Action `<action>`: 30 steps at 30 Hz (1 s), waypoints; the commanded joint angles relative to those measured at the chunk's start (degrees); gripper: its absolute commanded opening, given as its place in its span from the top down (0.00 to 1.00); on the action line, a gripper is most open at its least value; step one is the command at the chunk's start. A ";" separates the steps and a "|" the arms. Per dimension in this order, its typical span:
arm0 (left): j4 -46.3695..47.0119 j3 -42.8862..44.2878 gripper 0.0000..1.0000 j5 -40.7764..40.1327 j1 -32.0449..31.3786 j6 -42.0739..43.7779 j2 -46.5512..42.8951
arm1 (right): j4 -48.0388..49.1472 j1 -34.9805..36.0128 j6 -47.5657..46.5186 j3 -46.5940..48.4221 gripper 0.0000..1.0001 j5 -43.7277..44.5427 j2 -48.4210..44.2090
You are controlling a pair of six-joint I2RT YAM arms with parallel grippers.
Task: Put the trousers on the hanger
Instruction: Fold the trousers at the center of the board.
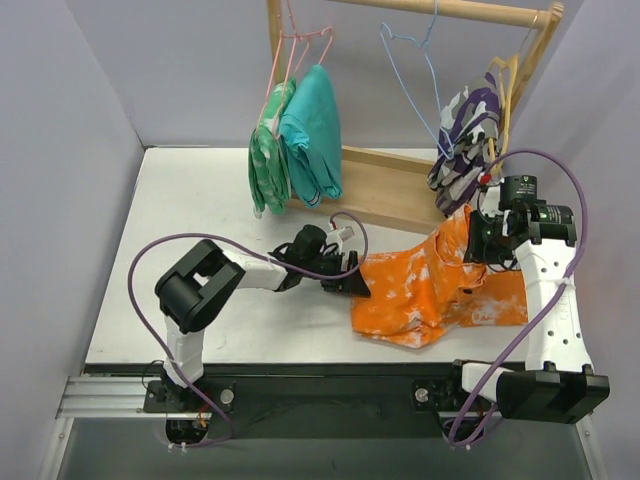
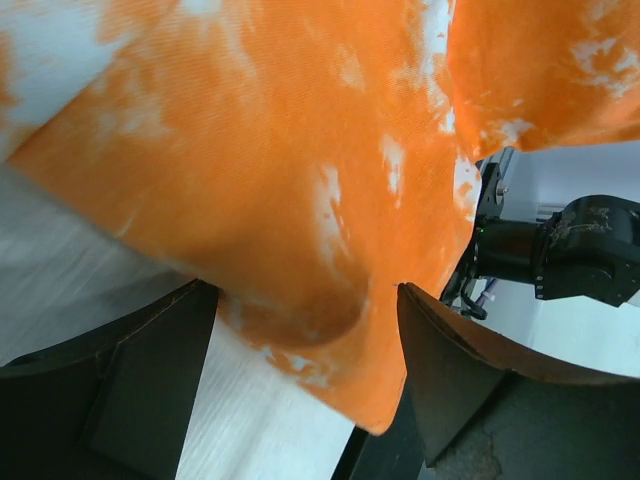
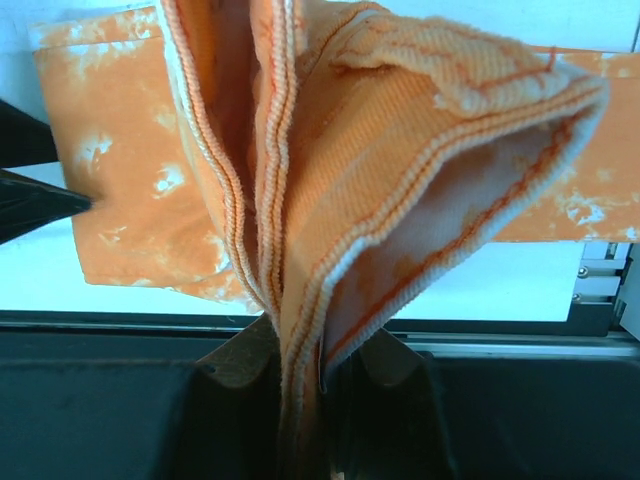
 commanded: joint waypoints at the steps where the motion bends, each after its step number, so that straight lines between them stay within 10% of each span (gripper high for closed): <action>1: 7.01 3.99 0.18 2.64 -1.73 -4.64 4.10 | 3.58 -0.63 1.36 -0.47 1.00 -2.35 0.03; 4: 7.28 5.57 0.31 2.72 -2.44 -4.91 6.20 | 3.93 -0.54 2.23 -1.09 1.00 -4.28 -0.15; 5: 7.27 6.02 0.54 2.90 -2.44 -5.08 6.74 | 3.93 -0.63 2.50 -1.43 1.00 -5.16 -0.32; 10: 3.51 5.67 1.00 1.06 -1.74 -3.68 5.96 | 5.60 -0.28 4.26 -5.12 1.00 -7.53 -1.64; 18: -6.85 0.14 1.00 -0.79 5.02 1.67 -2.20 | 7.44 9.18 8.55 -8.29 1.00 -4.56 -2.00; 30: -54.32 -4.17 1.00 -12.03 33.91 28.66 -22.42 | 19.04 34.60 22.89 -4.26 1.00 -4.46 10.64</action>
